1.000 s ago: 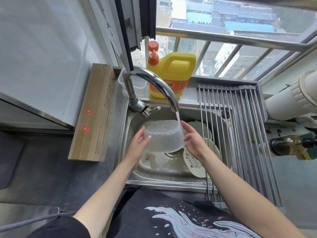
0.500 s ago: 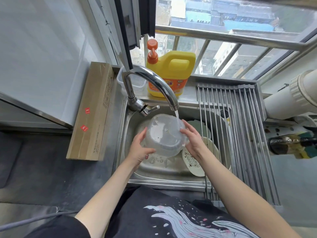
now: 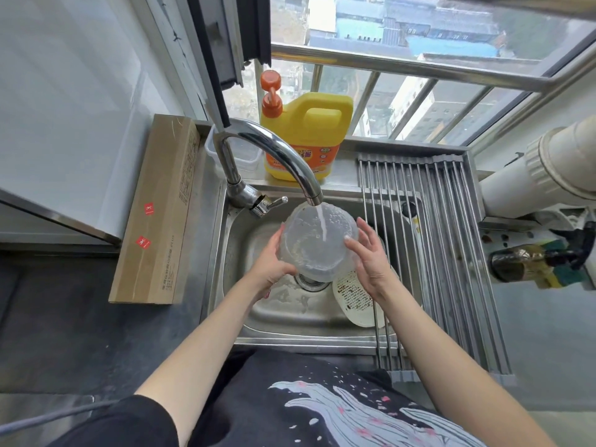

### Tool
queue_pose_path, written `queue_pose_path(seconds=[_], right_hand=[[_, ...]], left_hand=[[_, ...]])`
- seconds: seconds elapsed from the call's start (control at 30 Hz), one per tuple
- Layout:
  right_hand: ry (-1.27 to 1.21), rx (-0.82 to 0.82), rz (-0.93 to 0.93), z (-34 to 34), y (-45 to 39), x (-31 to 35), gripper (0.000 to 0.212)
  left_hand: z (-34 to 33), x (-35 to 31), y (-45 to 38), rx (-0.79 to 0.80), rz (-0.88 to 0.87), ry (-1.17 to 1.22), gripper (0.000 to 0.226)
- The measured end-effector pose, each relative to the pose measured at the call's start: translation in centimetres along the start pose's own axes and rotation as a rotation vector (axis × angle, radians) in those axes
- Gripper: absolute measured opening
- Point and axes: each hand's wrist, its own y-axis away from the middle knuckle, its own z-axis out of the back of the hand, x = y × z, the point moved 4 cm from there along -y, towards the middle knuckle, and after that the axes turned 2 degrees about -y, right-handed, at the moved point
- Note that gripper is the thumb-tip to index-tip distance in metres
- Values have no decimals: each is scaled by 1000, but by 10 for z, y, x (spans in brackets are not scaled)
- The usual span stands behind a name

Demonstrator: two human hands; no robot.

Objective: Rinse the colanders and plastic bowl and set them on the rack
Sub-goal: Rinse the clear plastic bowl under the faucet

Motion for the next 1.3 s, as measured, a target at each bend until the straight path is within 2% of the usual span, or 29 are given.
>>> queue_pose_path(seconds=[0.07,0.33,0.47,0.57,0.67,0.73,1.03,1.2,1.3], right_hand=[[42,-15,2,2,1,1,72],[170,-29,-14,2,7,-5,64],[227,-60,-51,6,12,-13,56],[298,-65,-90,9,13,-19,58],[388,-84,-90,10,16,-24,61],[394,-96,-78,10,19,-25,61],[303,17,-109,-1,21,-32,68],[284,-19,-193,-20,18,-30,47],[221,-19,-217,-29,14,-25,43]], left_hand=[[-4,1,1,9,26,33,108],[-6,19,7,-1,143,134,99],[-7,31,12,25,218,176,88],[-5,38,16,34,266,218,76],[-6,39,18,17,265,237,58],[-5,40,20,14,249,220,55],[33,24,24,-137,48,144,71],[51,11,23,-210,-65,63,97],[54,6,23,-209,-83,6,102]])
